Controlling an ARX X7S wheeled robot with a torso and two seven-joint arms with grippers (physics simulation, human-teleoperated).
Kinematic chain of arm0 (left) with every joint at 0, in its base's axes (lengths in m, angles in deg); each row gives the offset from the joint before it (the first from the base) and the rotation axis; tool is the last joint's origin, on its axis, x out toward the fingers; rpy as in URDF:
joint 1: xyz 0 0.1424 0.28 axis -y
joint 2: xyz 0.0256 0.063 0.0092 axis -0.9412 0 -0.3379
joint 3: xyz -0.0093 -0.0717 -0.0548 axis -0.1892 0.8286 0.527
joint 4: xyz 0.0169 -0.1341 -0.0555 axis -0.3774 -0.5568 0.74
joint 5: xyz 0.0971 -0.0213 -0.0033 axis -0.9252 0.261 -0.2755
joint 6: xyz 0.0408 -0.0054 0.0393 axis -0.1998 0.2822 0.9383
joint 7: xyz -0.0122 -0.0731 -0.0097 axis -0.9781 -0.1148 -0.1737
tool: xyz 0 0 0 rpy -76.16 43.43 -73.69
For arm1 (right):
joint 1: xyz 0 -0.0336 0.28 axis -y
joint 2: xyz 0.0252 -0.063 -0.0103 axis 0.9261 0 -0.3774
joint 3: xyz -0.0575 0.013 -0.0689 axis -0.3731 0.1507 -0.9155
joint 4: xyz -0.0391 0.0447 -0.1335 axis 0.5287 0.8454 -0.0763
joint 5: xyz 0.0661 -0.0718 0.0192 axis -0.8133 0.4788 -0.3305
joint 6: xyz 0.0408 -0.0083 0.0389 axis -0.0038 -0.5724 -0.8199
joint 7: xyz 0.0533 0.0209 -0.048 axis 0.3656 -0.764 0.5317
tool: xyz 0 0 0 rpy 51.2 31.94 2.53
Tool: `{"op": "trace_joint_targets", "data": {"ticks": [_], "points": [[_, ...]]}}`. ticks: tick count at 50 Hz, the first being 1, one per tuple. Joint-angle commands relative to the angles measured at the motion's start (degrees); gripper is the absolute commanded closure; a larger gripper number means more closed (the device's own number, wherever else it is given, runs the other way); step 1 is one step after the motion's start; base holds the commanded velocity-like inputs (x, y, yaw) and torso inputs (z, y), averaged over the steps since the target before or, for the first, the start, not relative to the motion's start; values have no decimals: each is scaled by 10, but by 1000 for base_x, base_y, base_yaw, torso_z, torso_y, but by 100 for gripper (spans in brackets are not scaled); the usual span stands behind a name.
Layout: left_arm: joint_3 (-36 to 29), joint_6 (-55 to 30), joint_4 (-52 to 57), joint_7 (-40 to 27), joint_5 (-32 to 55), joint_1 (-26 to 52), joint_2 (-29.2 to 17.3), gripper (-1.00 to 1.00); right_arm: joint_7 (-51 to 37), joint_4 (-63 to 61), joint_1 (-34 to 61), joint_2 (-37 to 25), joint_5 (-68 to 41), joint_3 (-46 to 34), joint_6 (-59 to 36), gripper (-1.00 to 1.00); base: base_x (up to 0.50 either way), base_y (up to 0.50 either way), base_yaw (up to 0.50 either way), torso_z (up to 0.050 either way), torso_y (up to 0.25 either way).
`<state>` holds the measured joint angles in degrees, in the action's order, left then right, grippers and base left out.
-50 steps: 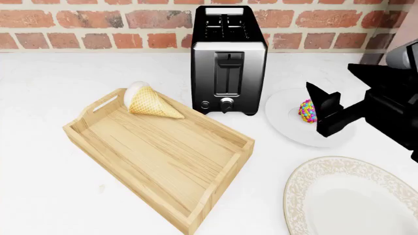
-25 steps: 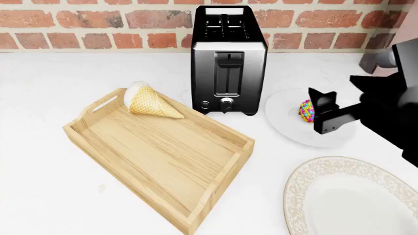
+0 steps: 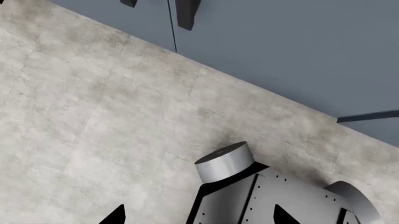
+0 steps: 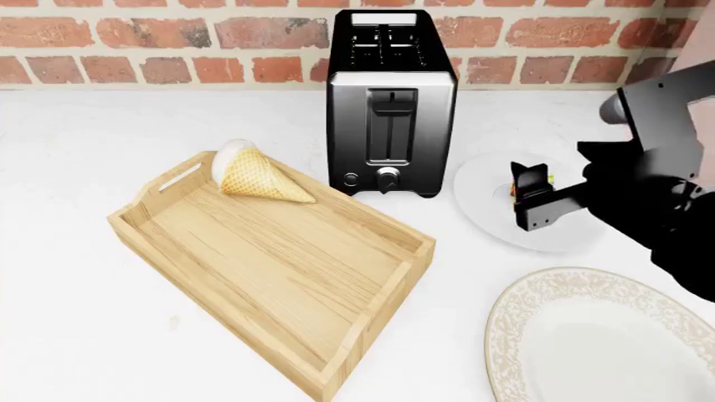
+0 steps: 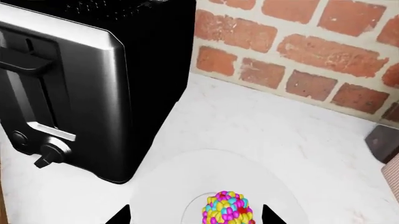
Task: Move the dessert items from the plate to the tray.
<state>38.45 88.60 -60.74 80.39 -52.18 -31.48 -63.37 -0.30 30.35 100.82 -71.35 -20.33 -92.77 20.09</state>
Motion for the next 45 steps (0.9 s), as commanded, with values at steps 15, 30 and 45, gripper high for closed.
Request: {"op": "trace_joint_targets", "data": {"ticks": [15,30,45], "points": [[2,5,0,5,1,0,0,-100,-19,44,-18,16,20,-3,16,-100,0,0,0,0,0],[-14,41,0,-7,2,-5,1,-100,-3,71,-43,34,28,-2,52,-100,0,0,0,0,-67],[-13,39,0,-19,-1,-5,1,-100,-3,84,-32,31,34,0,40,-100,0,0,0,0,0]]}}
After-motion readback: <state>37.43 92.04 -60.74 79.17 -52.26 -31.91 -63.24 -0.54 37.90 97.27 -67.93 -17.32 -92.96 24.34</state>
